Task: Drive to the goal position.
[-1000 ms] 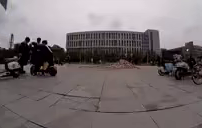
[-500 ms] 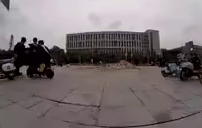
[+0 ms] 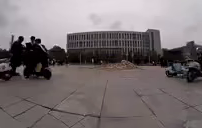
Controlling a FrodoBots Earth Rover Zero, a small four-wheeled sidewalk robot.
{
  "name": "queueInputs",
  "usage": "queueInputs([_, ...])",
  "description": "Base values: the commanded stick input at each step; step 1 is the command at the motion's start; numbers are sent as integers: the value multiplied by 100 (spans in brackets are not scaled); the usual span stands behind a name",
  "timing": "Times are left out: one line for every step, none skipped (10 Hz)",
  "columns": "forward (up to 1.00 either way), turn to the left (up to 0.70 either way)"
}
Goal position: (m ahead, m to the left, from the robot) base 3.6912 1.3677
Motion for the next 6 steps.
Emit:
queueInputs([60,1])
queueInputs([60,1])
queueInputs([60,1])
queueInputs([60,1])
queueInputs([59,1])
queueInputs([58,1])
